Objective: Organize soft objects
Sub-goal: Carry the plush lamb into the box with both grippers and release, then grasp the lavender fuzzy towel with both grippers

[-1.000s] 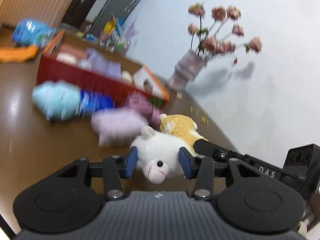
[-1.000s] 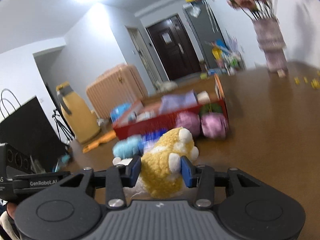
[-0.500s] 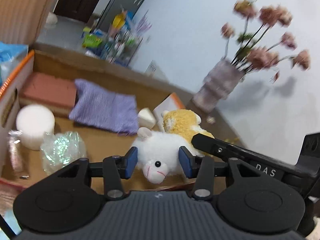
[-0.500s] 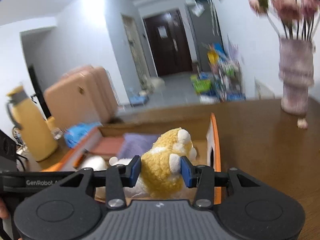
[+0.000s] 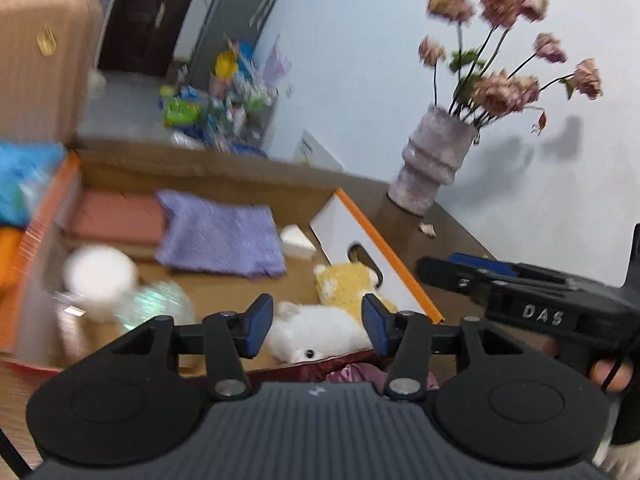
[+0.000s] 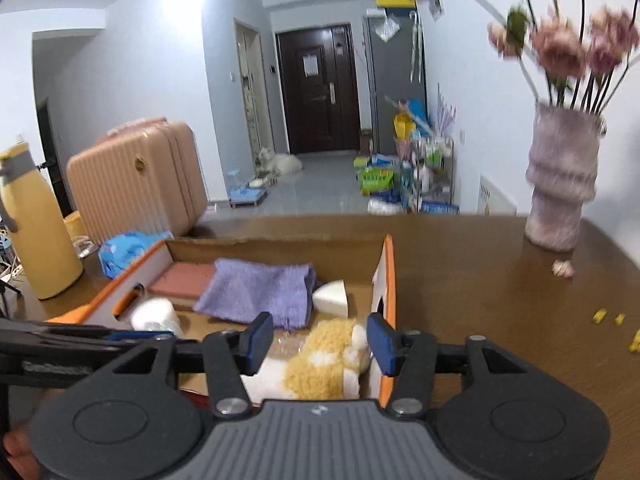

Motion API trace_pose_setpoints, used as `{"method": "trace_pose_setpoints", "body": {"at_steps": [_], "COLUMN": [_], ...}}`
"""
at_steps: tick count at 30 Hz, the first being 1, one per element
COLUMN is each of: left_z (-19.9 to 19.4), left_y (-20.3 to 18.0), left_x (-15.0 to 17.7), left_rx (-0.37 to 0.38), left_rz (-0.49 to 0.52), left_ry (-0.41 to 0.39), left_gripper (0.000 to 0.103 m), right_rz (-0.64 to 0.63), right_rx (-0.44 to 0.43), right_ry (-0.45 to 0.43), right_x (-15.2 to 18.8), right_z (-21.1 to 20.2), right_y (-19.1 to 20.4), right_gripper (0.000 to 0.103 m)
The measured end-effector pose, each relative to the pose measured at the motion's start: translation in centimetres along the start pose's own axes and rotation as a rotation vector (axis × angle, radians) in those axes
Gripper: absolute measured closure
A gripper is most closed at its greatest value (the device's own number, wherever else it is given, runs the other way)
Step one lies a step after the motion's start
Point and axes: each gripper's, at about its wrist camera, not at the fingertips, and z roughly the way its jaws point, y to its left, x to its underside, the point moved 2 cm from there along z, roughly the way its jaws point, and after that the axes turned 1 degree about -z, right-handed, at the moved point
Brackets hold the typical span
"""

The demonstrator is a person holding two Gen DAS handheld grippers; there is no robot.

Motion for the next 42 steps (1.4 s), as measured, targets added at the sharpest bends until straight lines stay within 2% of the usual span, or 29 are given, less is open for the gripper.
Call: {"method": "trace_pose_setpoints", "body": {"at_steps": [3,5,7,8,11,17,22,26,31,35,42], "left_z": [-4.7,-8.1,-11.2,-12.5,-15.9,-19.6,-22.0,-23.0,-23.7,-23.3,-20.6], "left_y": [-0.2,-0.4,-0.6,-0.7,-1.2,-1.9,-2.4,-3.4,-4.2,-4.3,-4.3], "left_x": [0.0,0.8,1.9,2.4,3.7,5.4,9.3,13.8,18.1,18.6,17.5], "left_rx": [-0.102,-0.215,-0.321,-0.356,-0.413,-0.439,-0.45,-0.459,-0.396,-0.391,-0.341], "left_rz": [0.076,0.155,0.212,0.227,0.249,0.218,0.183,0.18,0.172,0.18,0.159], "left_ry": [-0.078,-0.155,-0.224,-0.255,-0.308,-0.339,-0.351,-0.318,-0.241,-0.221,-0.189], "left_gripper": [0.033,0.033,0.025,0.023,0.021,0.019,0.015,0.015,0.015,0.015,0.015], "right_rz": [-0.024,-0.051,-0.09,-0.109,-0.137,-0.119,-0.128,-0.137,-0.104,-0.102,-0.082], "right_rx": [-0.001,-0.003,-0.004,-0.008,-0.005,-0.008,-0.012,-0.068,-0.111,-0.146,-0.12], "right_ry": [-0.038,-0.075,-0.131,-0.174,-0.275,-0.3,-0.324,-0.298,-0.26,-0.208,-0.184], "right_x": [-0.6,-0.6,-0.2,0.1,1.3,2.9,6.2,10.5,15.1,17.0,17.2], "right_z": [-3.0,-5.2,-7.2,-8.2,-10.4,-12.9,-15.9,-18.2,-20.7,-21.1,-19.6], "right_y": [0.8,1.6,2.6,3.0,4.4,5.9,6.8,8.1,9.4,10.1,9.5], "right_gripper": [0.045,0.039,0.031,0.024,0.019,0.019,0.019,0.019,0.019,0.019,0.021]}}
